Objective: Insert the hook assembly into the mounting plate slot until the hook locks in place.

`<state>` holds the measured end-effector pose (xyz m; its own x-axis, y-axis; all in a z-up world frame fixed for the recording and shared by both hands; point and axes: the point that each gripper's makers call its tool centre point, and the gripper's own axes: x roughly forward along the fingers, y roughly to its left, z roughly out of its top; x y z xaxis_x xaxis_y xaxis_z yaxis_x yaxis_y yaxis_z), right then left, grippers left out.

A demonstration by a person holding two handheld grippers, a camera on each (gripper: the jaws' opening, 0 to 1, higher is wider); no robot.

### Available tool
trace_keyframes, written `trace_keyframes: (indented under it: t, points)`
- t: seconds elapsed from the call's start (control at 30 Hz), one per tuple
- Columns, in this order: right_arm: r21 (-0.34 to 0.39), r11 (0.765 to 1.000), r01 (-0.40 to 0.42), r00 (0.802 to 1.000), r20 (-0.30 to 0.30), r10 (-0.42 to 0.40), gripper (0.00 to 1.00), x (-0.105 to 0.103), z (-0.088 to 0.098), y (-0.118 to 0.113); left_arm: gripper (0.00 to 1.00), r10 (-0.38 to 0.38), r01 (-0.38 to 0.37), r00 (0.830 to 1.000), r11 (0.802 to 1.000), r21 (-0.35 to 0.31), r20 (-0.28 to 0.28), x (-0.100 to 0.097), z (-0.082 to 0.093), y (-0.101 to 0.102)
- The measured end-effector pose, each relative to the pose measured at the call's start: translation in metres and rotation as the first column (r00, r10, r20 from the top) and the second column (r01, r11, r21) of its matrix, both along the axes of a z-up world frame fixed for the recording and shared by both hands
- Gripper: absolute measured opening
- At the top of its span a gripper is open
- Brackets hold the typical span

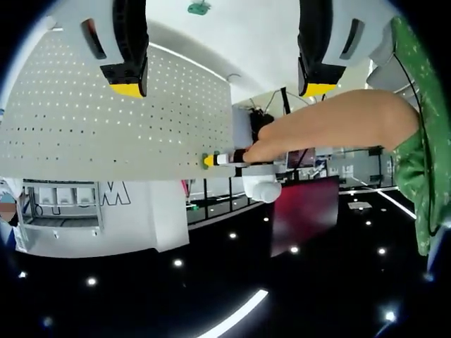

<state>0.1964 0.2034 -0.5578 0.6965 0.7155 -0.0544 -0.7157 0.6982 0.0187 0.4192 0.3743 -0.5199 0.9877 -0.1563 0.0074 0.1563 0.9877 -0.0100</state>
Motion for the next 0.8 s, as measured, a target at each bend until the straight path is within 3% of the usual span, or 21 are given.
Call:
trace_keyframes:
  t: [0.43, 0.8]
  points:
    - [0.001, 1.0, 0.002, 1.0, -0.011, -0.002, 0.89, 0.003, -0.0029, 0.0001, 0.03, 0.008, -0.008, 1.0, 1.0, 0.011, 0.017, 0.0001, 0.0002, -0.0002]
    - [0.003, 1.0, 0.005, 1.0, -0.018, -0.005, 0.89, 0.004, -0.0045, -0.0014, 0.03, 0.03, -0.033, 0.999, 0.996, 0.079, 0.039, 0.0008, -0.0002, -0.0007]
